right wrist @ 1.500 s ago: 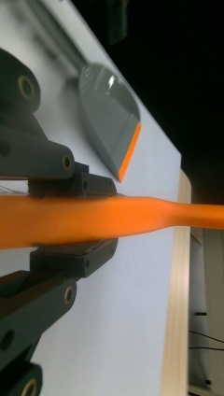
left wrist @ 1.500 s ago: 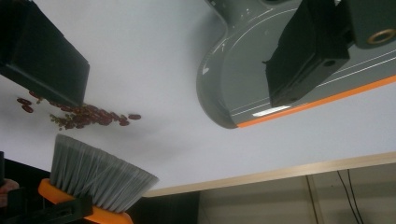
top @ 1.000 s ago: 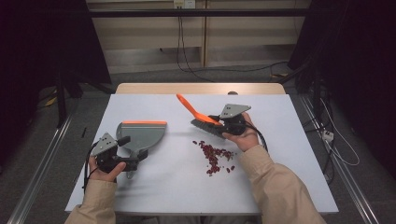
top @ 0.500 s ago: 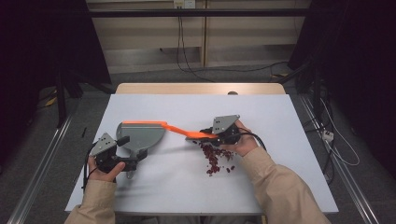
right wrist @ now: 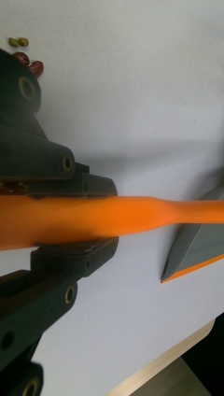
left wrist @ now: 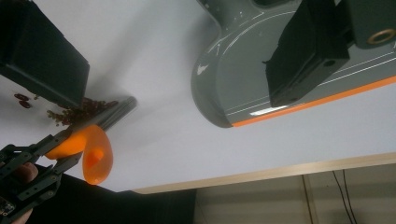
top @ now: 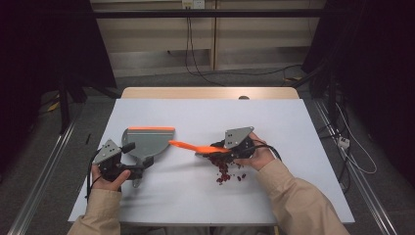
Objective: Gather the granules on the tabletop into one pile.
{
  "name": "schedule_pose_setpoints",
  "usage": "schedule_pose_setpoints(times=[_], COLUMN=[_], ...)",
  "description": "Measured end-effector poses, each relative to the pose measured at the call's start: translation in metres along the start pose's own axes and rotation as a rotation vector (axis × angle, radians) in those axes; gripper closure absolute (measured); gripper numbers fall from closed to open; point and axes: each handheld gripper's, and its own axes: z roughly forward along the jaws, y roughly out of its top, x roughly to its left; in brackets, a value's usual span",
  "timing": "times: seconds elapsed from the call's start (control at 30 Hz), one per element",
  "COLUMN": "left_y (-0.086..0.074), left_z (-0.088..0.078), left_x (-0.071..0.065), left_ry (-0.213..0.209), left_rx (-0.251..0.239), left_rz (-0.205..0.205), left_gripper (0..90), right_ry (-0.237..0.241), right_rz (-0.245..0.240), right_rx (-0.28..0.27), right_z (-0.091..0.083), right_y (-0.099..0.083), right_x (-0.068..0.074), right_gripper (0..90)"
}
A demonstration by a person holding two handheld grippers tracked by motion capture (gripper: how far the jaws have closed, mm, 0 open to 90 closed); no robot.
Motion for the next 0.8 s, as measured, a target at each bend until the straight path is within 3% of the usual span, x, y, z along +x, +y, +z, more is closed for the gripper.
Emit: schedule_pose_setpoints(times=[0.2,0.43,0.6,0.8], left_y=[0.000,0.000,0.000,0.000], left_z=[0.000,0.000,0.001,0.001], left_x=[0.000,0.000,0.000,0.000], left_ry=[0.000,-0.001,-0.007,-0.014], left_rx=[-0.001,-0.001,0.001,-0.002], left_rz=[0.001,0.001,0.003,0.002], left_gripper=[5.8,5.8,5.8,5.8], right_ry=[-0.011,-0.060,-0.137,-0.289], right_rz=[-0.006,0.088,0.251,0.484], right_rx=[-0.006,-0.082,-0.095,-0.113], right_z=[-0.002,-0.007,-0.017,-0.036], right_y=[0.000,0.002,0.004,-0.004], right_x=[0.002,-0.002,-0.004,-0.001], right_gripper=[71.7,71.6,71.6,71.6])
